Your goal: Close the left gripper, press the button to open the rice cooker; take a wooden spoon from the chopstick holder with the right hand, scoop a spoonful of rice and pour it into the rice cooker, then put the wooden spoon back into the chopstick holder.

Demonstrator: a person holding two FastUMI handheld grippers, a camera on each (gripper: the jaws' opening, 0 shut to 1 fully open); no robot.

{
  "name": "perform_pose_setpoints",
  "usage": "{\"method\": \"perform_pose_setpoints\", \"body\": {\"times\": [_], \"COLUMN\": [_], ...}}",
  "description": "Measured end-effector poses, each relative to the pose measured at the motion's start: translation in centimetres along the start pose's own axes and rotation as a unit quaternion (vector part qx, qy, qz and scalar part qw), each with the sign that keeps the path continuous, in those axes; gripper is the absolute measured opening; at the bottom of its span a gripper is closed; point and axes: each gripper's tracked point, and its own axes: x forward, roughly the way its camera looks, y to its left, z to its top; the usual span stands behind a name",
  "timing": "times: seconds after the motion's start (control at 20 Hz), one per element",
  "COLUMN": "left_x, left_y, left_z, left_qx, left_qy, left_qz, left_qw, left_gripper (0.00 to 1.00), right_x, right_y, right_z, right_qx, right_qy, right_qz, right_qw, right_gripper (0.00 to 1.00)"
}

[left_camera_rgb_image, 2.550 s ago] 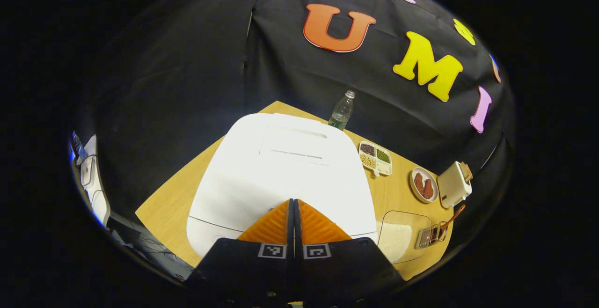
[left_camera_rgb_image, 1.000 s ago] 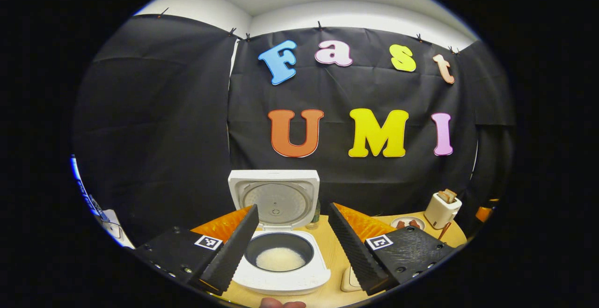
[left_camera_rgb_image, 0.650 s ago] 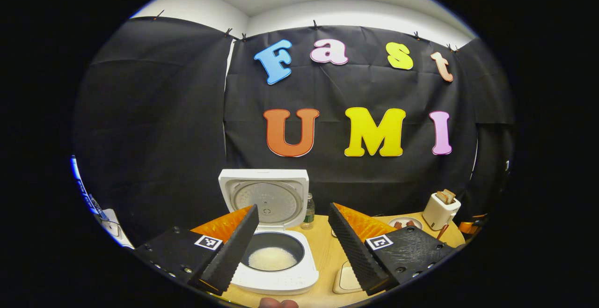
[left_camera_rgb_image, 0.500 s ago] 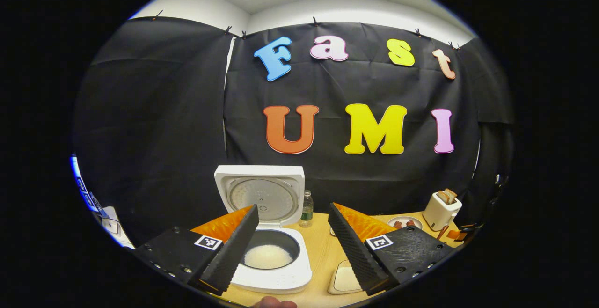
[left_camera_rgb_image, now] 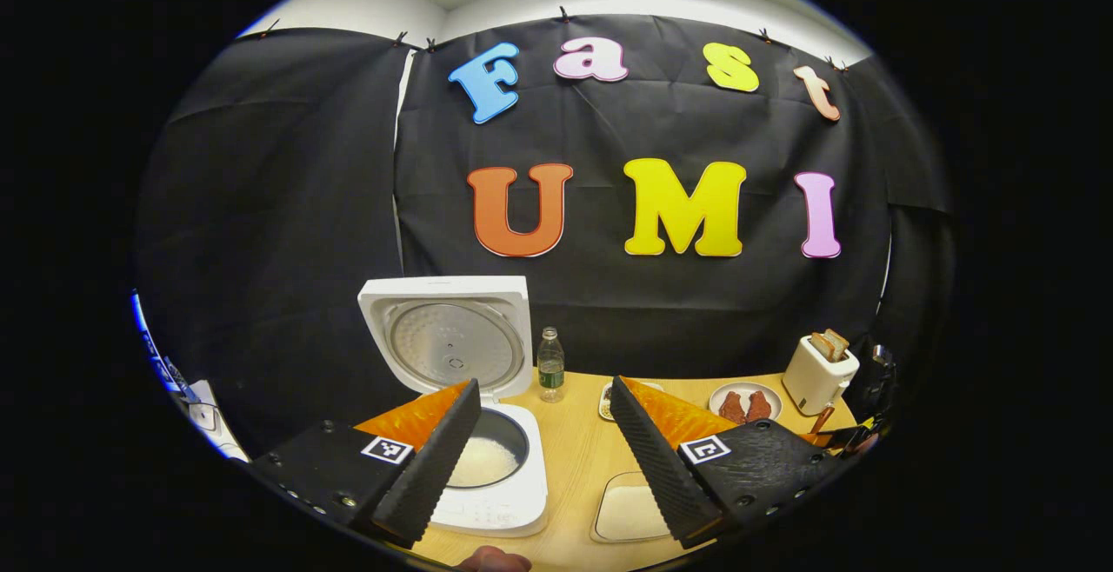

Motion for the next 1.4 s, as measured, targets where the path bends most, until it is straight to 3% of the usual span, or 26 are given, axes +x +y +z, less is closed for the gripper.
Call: {"method": "perform_pose_setpoints", "body": {"times": [0.05,0.1,0.15,0.55,0.7,0.95,1.1,1.4], "left_x": [0.2,0.2,0.2,-1.0,-1.9,-3.1,-3.1,-4.2], "left_y": [0.2,0.4,0.7,2.9,4.1,7.3,10.0,13.6], "left_z": [-0.1,-0.2,-0.2,0.3,0.6,0.6,0.1,-0.4], "left_qx": [-0.001,-0.004,-0.006,-0.019,-0.025,-0.045,-0.038,-0.029], "left_qy": [0.002,0.003,0.004,-0.013,-0.023,-0.039,-0.042,-0.044], "left_qz": [0.002,0.002,0.005,-0.017,-0.032,-0.053,-0.055,-0.057], "left_qw": [1.000,1.000,1.000,1.000,0.999,0.997,0.997,0.997], "left_gripper": [0.96,0.96,0.96,0.96,0.96,0.96,0.96,0.96], "right_x": [0.0,-0.2,-0.7,-6.0,-8.9,-14.5,-16.4,-13.8], "right_y": [0.1,0.3,0.4,1.3,2.8,8.4,13.7,22.7], "right_z": [0.0,0.1,0.1,0.3,1.8,4.0,4.0,-0.5], "right_qx": [0.005,0.007,0.006,0.020,0.004,-0.058,-0.100,-0.169], "right_qy": [0.001,0.001,-0.001,-0.031,-0.064,-0.114,-0.130,-0.120], "right_qz": [0.002,0.003,0.002,-0.027,-0.045,-0.068,-0.053,-0.012], "right_qw": [1.000,1.000,1.000,0.999,0.997,0.989,0.985,0.978], "right_gripper": [0.48,0.29,0.23,0.22,0.17,0.13,0.13,0.12]}}
